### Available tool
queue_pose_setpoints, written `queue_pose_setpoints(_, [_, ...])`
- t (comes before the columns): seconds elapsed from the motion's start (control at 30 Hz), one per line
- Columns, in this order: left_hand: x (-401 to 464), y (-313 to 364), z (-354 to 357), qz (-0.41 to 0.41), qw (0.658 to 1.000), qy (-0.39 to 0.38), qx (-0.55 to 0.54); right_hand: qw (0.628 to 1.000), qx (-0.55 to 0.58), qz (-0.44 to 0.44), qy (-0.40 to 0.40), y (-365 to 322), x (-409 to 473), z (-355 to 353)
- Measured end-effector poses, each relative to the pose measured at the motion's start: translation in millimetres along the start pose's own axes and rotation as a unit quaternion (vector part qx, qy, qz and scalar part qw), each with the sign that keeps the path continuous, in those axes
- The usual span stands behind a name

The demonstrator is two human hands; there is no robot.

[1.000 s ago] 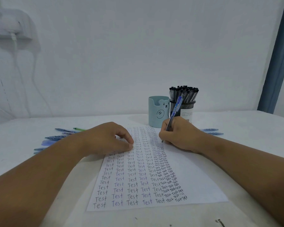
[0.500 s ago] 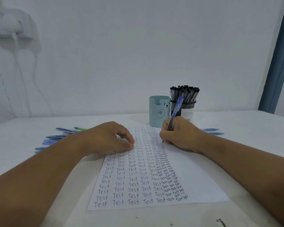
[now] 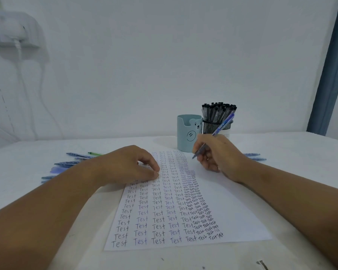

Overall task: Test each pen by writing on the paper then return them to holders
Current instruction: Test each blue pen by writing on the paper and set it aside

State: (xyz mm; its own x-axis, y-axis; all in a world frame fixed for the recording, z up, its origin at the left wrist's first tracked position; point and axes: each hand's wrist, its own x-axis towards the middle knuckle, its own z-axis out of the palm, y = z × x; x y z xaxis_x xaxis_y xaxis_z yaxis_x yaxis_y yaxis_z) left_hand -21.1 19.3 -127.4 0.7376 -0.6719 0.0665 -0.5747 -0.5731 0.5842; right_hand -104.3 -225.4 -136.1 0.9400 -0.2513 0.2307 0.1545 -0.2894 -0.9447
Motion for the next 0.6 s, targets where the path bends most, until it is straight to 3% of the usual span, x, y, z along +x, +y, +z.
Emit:
queue_pose_setpoints(0.13, [1.2, -1.7, -0.3, 0.007, 1.0, -0.004, -0.002, 0.975, -0.161, -0.15, 0.042, 5.0, 3.1, -1.8])
queue_pose_setpoints(0.23, [2.2, -2.7, -0.7, 0.01, 1.0, -0.004, 0.008, 0.953, -0.24, -0.179, 0.056, 6.4, 5.8, -0.4])
queue_pose_setpoints(0.47, [3.2, -3.1, -0.5, 0.013, 1.0, -0.002, 0.009, 0.947, -0.218, -0.233, 0.039, -1.6, 2.5, -1.6])
queue_pose_setpoints(0.6, [3.1, -2.5, -0.3, 0.005, 1.0, -0.003, 0.013, 0.923, -0.26, -0.279, 0.048, 1.2, 1.7, -3.3])
